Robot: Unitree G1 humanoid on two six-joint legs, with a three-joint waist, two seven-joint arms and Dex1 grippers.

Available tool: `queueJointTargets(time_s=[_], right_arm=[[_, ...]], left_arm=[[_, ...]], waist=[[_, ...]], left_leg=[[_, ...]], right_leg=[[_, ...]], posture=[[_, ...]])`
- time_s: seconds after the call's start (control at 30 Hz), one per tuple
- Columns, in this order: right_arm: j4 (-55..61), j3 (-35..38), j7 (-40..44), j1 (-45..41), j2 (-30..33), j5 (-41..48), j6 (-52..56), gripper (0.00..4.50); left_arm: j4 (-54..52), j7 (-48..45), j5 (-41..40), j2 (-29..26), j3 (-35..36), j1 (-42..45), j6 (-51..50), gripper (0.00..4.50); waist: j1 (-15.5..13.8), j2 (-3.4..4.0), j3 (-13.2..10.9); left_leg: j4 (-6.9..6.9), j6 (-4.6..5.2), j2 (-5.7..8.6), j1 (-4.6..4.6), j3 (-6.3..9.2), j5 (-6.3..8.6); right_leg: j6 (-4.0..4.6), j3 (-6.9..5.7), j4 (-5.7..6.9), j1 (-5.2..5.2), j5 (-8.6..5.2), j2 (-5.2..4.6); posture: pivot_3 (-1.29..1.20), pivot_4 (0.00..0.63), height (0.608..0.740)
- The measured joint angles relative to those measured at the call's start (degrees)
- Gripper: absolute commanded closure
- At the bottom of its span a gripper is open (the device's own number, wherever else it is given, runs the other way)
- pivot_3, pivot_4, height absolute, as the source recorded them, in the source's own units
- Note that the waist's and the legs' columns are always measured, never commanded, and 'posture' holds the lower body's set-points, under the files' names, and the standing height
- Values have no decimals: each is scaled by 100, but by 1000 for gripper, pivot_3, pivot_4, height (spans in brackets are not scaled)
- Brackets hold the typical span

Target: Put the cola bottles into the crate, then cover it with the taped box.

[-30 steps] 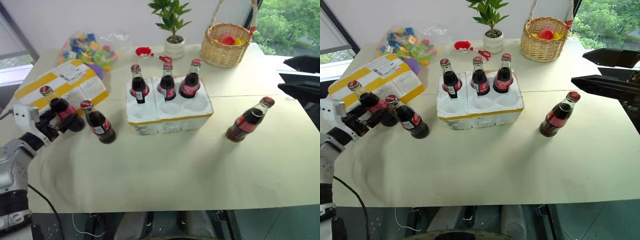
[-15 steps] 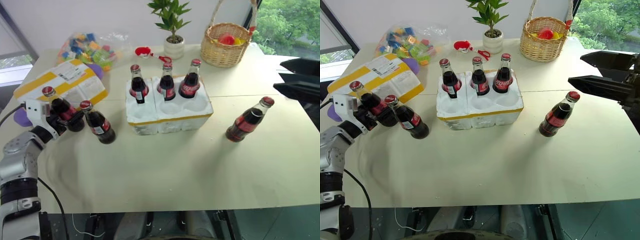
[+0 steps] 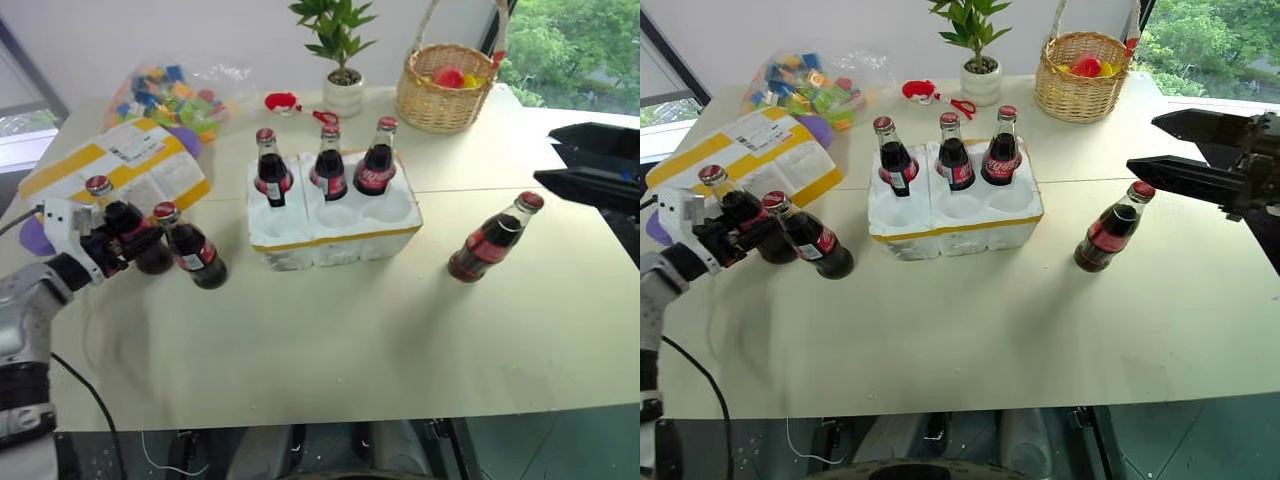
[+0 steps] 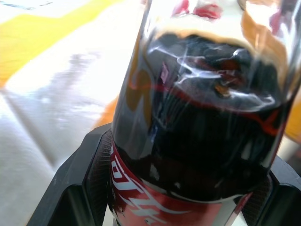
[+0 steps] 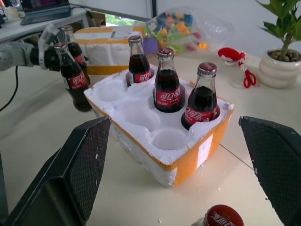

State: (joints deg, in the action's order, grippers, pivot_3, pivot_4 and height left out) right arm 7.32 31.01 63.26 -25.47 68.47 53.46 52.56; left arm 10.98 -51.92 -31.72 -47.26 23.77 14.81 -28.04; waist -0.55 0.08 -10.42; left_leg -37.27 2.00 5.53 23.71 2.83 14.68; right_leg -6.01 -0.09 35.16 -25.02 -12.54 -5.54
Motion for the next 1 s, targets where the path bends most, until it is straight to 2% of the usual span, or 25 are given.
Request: queueJointTargets(time_s=[0.1, 0.23, 0.4, 0.43, 0.53, 0.67, 0.83, 1.0], right_arm=[[-104, -141, 16, -28, -73, -92, -128, 0], [-180, -287, 32, -32, -184, -158, -251, 0], [-217, -323, -10, -29, -255, -194, -298, 0], [-221, -298, -25, 3, -263, -204, -298, 0], [-194, -255, -110, 79, -346, -208, -296, 0], [-137, -204, -222, 134, -400, -206, -291, 0], [50, 5, -402, 350, -457, -153, -242, 0], [330, 377, -619, 680, -584, -14, -99, 0]], left_arm=[[-399, -573, -393, -671, 88, -7, -517, 1666], [-434, -1065, -638, -1271, 105, 621, -913, 1666], [-126, -1809, -833, -1878, -421, 2371, -1331, 1666], [-21, -1940, -833, -1921, -554, 2733, -1361, 1666], [622, -2254, -606, -1681, -1185, 4196, -1245, 1666], [1419, -2696, -204, -1224, -1847, 5169, -1093, 1666], [1739, -3134, 114, -590, -2421, 5619, -1146, 1666], [1104, -3144, 63, -96, -2508, 5632, -1430, 1666]], waist=[[-10, -3, -1], [-34, -3, -1], [-11, -10, -6], [-8, -8, -5], [-20, -9, -5], [-14, -9, -5], [-17, -25, -16], [-15, -31, -20]], left_leg=[[-9, -3, 0, 27, 1, -3], [-17, -5, 1, 37, 6, -6], [-27, -9, 3, 54, 7, -11], [-29, -34, 5, 53, 5, -26], [-46, -38, 5, 56, 6, -30], [-73, -22, 6, 59, 4, -23], [-93, 7, 7, 68, 5, -7], [-93, 3, 7, 69, 6, -9]], right_leg=[[1, -1, 6, -24, 1, 0], [3, -6, 9, -28, 1, 1], [-1, -11, 15, -40, 3, 4], [-1, -11, 17, -40, 3, 3], [-7, -14, 35, -38, 6, 7], [-8, -14, 58, -37, 6, 9], [-8, -13, 76, -43, 6, 7], [-8, -11, 82, -46, 6, 5]], posture=[[0, 150, 732], [0, 150, 732], [0, 150, 732], [0, 150, 732], [0, 150, 732], [0, 150, 732], [0, 150, 732], [0, 150, 732]])
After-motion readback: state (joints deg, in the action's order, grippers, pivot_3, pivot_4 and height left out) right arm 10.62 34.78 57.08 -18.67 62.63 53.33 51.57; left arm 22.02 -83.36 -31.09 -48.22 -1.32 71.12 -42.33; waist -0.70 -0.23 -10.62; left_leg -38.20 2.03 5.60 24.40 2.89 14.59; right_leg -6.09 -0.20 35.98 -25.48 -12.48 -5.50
